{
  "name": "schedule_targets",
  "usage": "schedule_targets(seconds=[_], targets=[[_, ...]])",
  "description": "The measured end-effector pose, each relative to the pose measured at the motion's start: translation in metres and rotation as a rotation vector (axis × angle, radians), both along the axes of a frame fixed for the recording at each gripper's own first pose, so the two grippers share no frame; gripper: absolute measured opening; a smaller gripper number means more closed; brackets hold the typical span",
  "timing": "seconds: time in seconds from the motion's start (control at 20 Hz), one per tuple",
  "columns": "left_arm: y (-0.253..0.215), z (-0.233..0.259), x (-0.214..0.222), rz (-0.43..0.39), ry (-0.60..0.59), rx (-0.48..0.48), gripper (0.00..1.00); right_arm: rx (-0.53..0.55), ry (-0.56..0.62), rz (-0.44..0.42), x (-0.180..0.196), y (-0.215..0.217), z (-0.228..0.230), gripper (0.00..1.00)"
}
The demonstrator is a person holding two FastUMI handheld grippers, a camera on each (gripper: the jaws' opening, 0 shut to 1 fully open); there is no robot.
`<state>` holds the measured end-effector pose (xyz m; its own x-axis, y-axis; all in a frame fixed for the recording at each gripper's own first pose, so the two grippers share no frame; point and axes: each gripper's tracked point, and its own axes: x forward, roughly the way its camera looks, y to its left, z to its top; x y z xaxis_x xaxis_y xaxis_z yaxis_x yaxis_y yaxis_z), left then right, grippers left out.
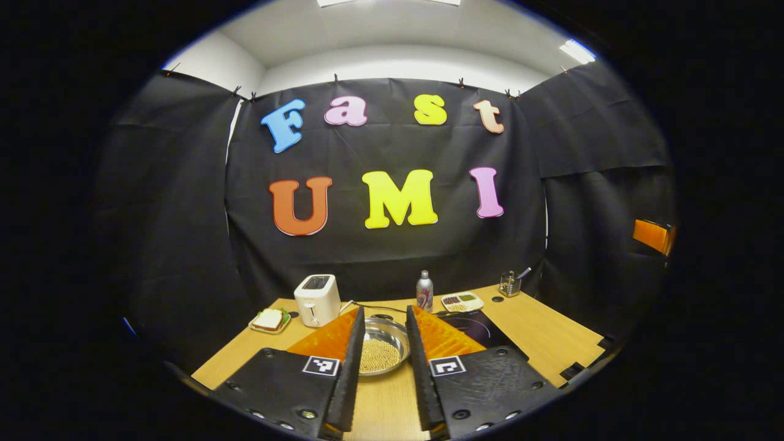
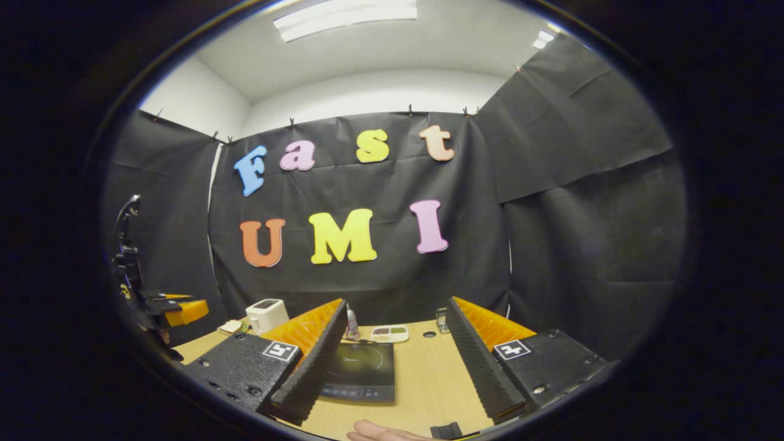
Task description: First push the handle of the pot to place it horizontally, then grasp the pot with both hands and set it on the induction cooktop.
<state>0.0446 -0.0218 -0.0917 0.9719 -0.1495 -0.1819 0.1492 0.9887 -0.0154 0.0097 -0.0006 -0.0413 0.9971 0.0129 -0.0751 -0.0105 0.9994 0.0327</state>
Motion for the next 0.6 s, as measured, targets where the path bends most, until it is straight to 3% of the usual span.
schedule_targets(seconds=[0.05, 0.1, 0.15, 0.6], targets=[[0.004, -0.005, 0.005, 0.007, 0.005, 0.004, 0.22, 0.004, 0.004, 0.001, 0.001, 0.0, -0.003, 0.96], [0.01, -0.017, 0.012, 0.015, 0.033, 0.002, 0.04, 0.005, 0.009, 0.002, 0.002, 0.0, -0.005, 0.96], [0.012, -0.028, 0.015, 0.014, 0.071, -0.002, 0.01, 0.004, 0.014, 0.003, 0.003, 0.001, -0.007, 0.96], [0.014, -0.112, 0.036, 0.006, 0.294, -0.042, 0.02, -0.026, 0.055, 0.021, 0.012, 0.006, -0.031, 0.96]])
